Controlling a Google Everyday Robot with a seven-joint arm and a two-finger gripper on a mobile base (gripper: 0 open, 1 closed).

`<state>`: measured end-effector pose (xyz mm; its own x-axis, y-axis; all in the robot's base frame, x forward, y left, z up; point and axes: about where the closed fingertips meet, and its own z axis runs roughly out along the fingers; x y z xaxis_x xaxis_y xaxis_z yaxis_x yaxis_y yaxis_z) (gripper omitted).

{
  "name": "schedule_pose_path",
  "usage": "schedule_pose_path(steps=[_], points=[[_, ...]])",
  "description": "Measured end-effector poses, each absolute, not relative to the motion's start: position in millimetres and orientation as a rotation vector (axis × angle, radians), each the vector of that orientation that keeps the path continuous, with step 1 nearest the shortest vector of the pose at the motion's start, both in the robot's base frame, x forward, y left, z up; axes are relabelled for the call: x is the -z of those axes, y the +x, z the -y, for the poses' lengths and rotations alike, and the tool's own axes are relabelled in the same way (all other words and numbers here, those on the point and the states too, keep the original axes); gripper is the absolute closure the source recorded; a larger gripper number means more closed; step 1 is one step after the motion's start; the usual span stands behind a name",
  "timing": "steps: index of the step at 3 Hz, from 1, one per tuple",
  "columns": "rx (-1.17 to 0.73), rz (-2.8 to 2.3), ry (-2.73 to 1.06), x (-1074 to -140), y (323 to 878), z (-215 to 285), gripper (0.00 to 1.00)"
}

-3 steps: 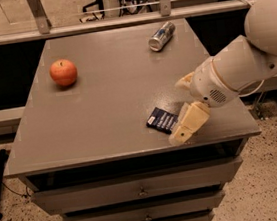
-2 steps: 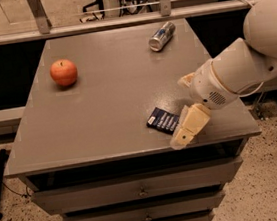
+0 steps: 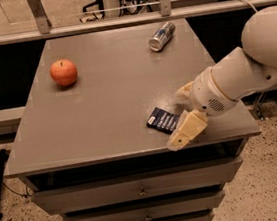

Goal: Move rxbar blueberry near apple

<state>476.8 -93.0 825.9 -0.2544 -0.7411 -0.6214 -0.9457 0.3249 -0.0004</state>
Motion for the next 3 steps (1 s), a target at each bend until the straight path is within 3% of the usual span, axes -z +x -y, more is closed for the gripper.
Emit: schedule_pose_path(steps=[3], points=[[-0.529, -2.091, -1.464, -818.8, 471.1, 94.4, 0.85]])
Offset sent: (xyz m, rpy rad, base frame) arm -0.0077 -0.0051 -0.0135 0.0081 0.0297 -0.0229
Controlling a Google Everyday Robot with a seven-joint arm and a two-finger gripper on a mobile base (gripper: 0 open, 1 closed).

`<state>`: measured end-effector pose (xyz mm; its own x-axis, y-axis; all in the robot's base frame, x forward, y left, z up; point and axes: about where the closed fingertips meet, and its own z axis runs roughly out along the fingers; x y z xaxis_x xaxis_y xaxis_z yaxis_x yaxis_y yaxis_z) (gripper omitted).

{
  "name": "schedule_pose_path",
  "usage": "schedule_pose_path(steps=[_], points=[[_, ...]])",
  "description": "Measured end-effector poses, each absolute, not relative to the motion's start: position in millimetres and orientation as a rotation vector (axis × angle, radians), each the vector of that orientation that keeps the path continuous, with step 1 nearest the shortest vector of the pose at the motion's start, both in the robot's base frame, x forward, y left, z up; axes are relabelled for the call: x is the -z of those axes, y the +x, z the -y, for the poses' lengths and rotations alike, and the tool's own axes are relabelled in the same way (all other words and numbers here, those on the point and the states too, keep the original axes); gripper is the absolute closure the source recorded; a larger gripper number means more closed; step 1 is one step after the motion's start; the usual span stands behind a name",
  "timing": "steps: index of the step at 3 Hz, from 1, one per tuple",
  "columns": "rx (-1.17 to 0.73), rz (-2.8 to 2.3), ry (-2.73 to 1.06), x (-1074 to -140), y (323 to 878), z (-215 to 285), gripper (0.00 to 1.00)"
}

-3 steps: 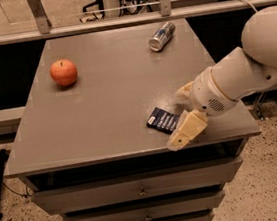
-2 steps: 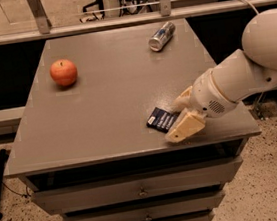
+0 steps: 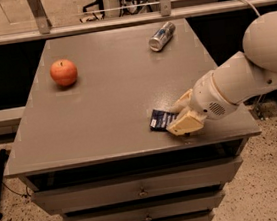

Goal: Move rxbar blueberry near apple

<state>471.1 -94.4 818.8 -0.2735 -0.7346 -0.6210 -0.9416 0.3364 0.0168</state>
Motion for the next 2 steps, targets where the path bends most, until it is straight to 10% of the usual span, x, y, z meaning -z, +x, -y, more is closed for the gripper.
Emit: schedule_pose_path(steps=[2], points=[[-0.464, -2.015, -1.496, -856.0, 496.8, 82.2, 1.0]])
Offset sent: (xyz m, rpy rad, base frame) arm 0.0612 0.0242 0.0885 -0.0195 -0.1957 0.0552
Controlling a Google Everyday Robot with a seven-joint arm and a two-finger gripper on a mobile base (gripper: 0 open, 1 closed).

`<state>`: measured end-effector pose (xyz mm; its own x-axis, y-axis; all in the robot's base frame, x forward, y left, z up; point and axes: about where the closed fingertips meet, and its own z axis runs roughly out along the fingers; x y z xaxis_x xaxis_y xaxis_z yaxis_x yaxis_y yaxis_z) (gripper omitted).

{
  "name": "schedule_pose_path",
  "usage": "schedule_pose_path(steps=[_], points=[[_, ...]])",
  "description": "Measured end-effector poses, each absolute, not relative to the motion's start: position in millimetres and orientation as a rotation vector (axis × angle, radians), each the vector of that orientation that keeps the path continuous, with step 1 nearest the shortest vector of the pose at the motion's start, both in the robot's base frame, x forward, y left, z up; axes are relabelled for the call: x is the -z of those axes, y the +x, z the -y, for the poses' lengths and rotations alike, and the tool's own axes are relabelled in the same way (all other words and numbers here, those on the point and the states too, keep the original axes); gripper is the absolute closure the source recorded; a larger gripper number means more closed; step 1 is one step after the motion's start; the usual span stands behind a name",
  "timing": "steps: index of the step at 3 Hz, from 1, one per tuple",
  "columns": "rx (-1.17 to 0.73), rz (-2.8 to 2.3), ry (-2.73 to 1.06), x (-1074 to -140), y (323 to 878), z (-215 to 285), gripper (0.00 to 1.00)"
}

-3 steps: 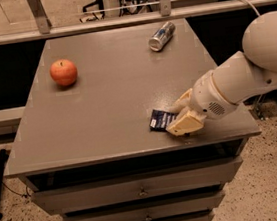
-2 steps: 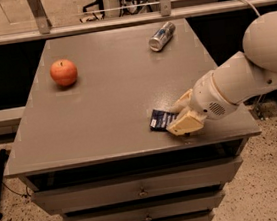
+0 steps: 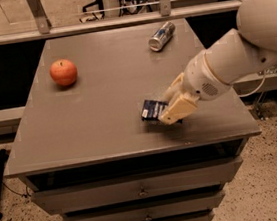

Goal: Move rxbar blueberry near apple

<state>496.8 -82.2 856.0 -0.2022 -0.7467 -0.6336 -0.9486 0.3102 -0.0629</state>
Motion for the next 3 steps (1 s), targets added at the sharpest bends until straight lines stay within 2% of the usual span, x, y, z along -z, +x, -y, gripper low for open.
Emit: schedule_pose_path(steps=[1, 3], points=[[-0.37, -1.945, -1.487, -895.5, 518.5, 81.2, 1.0], [-0.366, -1.906, -1.484, -893.3, 536.5, 73.0, 1.0]])
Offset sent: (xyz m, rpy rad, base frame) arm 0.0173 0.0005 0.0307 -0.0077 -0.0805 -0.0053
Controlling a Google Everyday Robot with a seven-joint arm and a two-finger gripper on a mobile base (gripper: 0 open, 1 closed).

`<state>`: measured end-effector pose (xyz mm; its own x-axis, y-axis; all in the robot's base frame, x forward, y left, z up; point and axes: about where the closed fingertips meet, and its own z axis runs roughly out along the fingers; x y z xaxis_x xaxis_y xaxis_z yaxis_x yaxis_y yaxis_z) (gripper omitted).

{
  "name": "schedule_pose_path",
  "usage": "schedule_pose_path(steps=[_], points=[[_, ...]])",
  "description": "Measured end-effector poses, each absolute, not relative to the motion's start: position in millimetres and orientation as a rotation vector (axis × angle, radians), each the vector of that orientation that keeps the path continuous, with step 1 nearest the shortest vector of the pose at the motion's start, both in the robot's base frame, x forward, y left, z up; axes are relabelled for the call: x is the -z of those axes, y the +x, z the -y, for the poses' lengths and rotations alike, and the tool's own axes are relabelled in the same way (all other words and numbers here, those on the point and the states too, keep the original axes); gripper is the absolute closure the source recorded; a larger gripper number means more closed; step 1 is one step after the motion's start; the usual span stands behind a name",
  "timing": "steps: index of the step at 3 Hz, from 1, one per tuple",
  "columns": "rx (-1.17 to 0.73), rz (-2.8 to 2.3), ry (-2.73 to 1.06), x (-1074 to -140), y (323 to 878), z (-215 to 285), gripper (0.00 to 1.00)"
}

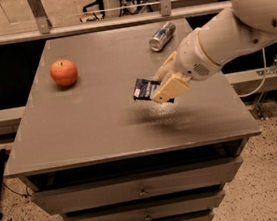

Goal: Move rxbar blueberry near apple

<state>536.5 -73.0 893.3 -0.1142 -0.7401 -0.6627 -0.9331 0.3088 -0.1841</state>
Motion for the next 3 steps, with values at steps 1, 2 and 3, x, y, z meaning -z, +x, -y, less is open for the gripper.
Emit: schedule_pose_path(steps=[1, 2, 3], points=[[-0.372, -1.844, -1.474, -887.7, 574.4, 57.3, 1.0], [-0.373, -1.771, -1.488, -887.1, 613.0, 34.6, 1.0], [-0.376, -1.721, -1.505, -885.3, 642.3, 10.4, 1.0]])
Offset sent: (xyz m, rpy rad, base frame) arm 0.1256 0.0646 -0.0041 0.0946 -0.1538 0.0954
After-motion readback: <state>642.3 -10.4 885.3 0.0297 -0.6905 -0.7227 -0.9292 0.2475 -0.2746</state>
